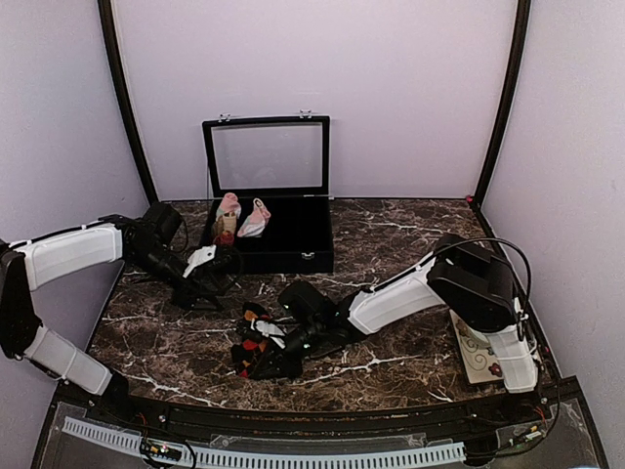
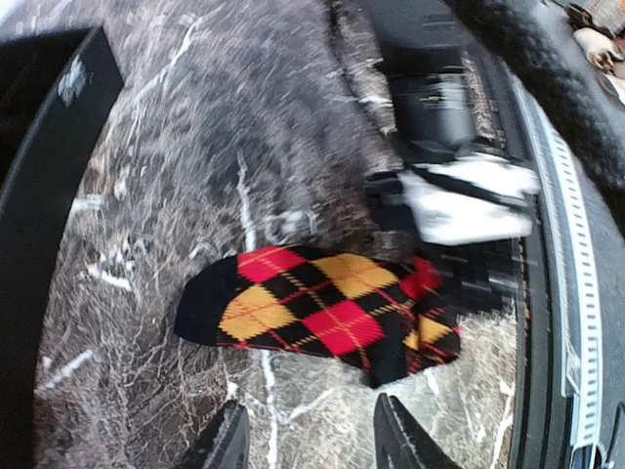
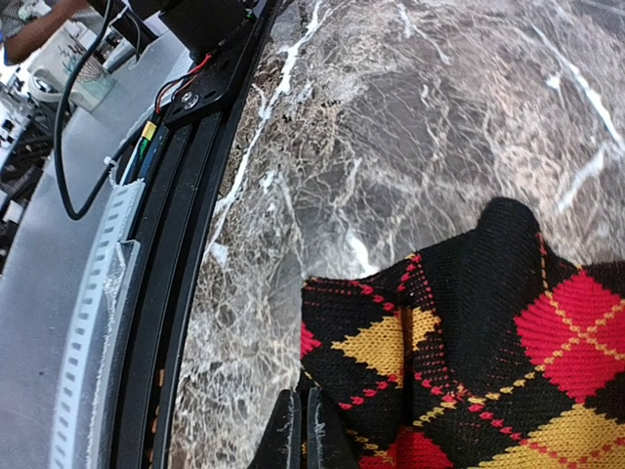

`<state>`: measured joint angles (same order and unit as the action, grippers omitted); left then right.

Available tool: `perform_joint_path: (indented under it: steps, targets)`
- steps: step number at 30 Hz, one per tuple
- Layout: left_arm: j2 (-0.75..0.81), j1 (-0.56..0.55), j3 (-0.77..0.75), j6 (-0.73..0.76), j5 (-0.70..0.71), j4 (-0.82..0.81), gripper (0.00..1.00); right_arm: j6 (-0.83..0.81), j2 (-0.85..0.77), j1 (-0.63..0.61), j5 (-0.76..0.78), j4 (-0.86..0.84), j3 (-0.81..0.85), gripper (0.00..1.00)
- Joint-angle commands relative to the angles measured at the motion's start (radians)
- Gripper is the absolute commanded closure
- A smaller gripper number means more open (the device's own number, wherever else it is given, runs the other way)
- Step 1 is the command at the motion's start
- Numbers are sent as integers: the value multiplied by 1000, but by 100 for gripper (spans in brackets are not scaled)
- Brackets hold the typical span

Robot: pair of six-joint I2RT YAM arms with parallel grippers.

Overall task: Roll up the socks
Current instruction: Pick up the sock from the center of the board.

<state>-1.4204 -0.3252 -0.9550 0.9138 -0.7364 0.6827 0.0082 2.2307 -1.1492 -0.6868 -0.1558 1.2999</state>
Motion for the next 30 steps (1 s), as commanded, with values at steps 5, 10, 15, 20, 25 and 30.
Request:
perform_joint_path:
  steps: [5,10,15,20,25,30]
  targets:
    - [157,-70,86,167,-59,174,55,157,119,56,5,382,-2,100]
    - [219,-253,186,75,58,85,61,260,140,71,-40,357,53,100]
    - [185,-364,216,6,99,2,75,373,156,79,-73,299,79,100]
    - [153,-458,247,-59,159,-85,79,482,160,83,-93,216,99,100]
    - [118,-536,290,-90,270,-187,80,549,174,89,-97,152,104,100]
    - [88,-547,327,-103,371,-285,70,578,177,89,-92,121,98,100]
